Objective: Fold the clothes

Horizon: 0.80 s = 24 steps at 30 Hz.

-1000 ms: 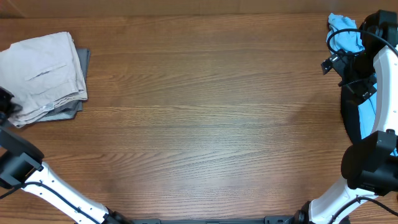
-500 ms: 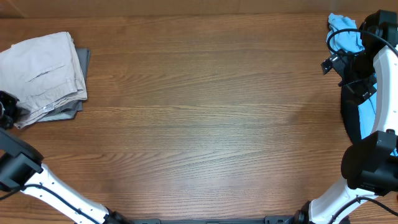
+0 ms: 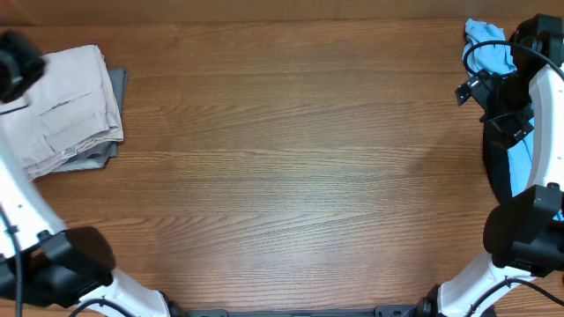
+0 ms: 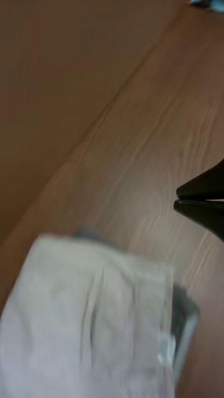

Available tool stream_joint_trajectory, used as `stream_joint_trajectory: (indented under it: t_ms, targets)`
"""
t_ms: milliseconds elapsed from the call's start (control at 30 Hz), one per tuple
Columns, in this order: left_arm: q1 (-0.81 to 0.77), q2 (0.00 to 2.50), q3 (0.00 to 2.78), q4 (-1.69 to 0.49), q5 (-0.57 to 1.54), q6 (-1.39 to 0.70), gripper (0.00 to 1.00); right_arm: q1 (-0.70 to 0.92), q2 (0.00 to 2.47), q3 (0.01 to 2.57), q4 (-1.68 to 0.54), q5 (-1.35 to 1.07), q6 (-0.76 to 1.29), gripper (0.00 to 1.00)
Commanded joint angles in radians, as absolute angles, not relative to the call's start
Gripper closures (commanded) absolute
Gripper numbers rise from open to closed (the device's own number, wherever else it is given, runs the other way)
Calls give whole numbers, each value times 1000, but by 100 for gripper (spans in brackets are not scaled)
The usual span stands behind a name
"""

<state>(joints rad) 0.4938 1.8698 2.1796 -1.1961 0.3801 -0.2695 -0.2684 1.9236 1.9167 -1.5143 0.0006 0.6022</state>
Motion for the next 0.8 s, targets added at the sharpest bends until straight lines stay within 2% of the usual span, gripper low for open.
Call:
stream_joint_trajectory:
  t_ms: [0, 67, 100, 233, 333, 400, 433, 767]
  targets:
    - [406, 1902, 2170, -1198, 340, -316, 96, -270, 1909, 1931, -1512, 6, 601, 0]
    - [360, 1907, 2169, -1195, 302, -323, 92, -270, 1909, 1931, -1512, 6, 601, 0]
    - [334, 1909, 2169, -1196, 286, -323, 82, -270, 1909, 1931, -1513, 6, 601, 0]
    - [261, 1909, 2167, -1199, 229, -323, 68, -270, 1909, 1931, -1512, 6, 601, 0]
    - [228, 1909, 2167, -1192, 197, -322, 33, -270, 1909, 1931, -1512, 6, 601, 0]
    - [212, 1909, 2167, -1194, 174, -321, 15, -270, 1909, 1931, -1512, 6, 601, 0]
    - [207, 1909, 2167, -1199, 174, -321, 2, -270, 1909, 1931, -1512, 6, 601, 0]
    - [202, 1909, 2167, -1207, 175, -321, 0, -270, 1909, 1931, -1512, 6, 601, 0]
